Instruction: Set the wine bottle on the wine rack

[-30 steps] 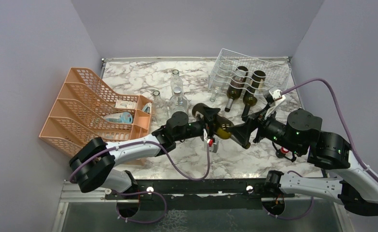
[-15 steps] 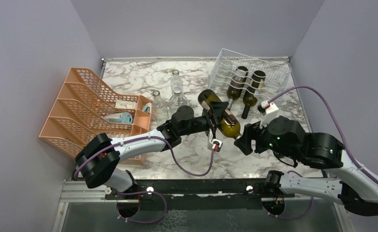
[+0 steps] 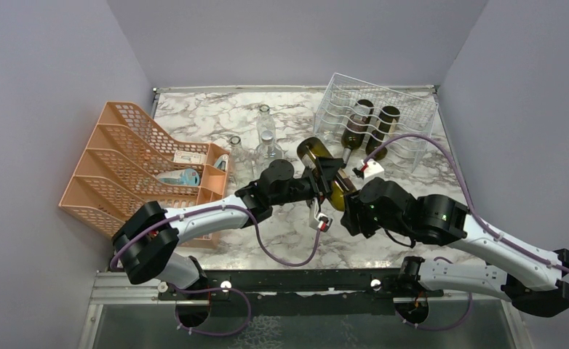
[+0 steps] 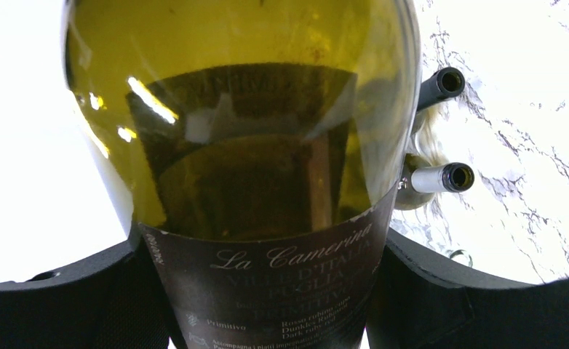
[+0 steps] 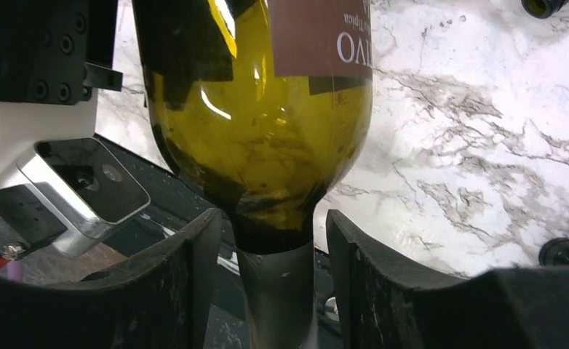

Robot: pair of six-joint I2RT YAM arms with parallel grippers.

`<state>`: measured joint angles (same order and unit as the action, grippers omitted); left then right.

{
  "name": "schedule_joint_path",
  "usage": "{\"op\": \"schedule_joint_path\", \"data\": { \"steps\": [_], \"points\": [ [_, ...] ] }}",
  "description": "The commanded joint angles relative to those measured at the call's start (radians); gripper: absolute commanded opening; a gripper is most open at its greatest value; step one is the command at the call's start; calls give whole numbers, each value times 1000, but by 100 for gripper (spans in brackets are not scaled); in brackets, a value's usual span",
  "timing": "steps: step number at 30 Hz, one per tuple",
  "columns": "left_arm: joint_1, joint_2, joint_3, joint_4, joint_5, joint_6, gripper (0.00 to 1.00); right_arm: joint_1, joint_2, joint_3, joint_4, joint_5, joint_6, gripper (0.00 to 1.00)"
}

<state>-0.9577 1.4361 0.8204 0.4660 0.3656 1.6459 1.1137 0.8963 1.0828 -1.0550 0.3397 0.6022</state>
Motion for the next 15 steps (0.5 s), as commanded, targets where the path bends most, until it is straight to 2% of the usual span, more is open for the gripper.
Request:
{"op": "schedule_joint_path", "data": {
  "steps": [1, 10, 11, 15],
  "points": [
    [-3, -68, 14, 54, 1, 57, 0, 5, -3, -18, 82, 6, 10, 56],
    [-2, -100, 28, 14, 2, 31, 0, 6, 16, -82, 125, -9, 43, 50],
    [-2, -100, 29, 12, 2, 30, 0, 6, 18, -83, 125, -6, 44, 47],
    [-3, -106, 29, 5, 1, 25, 0, 6, 25, -78, 123, 21, 45, 23]
  ]
}}
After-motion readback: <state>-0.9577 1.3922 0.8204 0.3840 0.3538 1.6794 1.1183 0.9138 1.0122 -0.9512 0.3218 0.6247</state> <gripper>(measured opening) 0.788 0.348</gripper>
